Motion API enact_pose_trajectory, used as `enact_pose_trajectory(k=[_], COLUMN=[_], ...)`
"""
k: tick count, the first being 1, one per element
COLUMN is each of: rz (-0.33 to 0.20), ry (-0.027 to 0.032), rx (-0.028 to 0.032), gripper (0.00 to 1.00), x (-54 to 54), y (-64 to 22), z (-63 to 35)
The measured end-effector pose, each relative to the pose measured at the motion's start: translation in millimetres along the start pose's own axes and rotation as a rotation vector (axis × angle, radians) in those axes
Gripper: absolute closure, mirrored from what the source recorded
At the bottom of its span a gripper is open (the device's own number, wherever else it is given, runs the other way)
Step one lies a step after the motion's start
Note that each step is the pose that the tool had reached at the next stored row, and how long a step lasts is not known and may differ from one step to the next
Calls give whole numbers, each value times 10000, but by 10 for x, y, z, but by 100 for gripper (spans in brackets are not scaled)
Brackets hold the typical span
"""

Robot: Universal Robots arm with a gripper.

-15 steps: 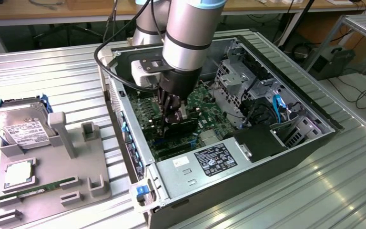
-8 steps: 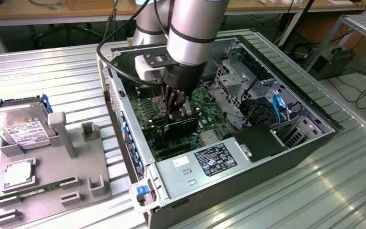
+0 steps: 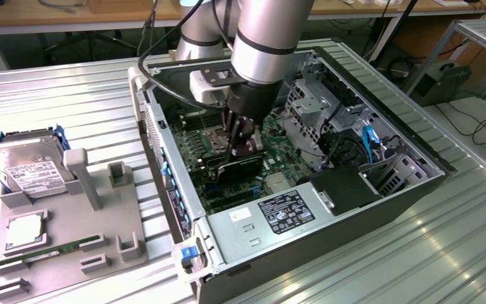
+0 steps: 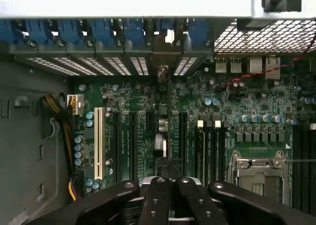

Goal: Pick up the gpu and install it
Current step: 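Press down on the gpu until it lock into place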

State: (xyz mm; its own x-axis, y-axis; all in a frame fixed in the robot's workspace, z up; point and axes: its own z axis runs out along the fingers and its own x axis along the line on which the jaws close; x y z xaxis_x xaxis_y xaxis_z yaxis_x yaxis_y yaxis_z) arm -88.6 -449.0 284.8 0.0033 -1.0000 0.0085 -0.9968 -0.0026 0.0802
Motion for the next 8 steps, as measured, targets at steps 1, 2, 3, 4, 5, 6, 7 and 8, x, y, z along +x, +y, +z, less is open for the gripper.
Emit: enact_pose_trajectory(k=[1,2,3,4,5,6,7,8], rz=[1,1,0,0,1,0,0,0], ry=[0,-3,-2,-2,0,-1,0,0], rx=[-2,-15,-15,-15,-16,-15,-16,-16], gripper=[89,89,89,89,89,89,89,89], x=[0,1,1,1,1,1,1,1], y=[-14,-129,-130,-130,-129,-130,-130,-130], z=[-9,-92,-93,-93,-93,-93,-93,-93])
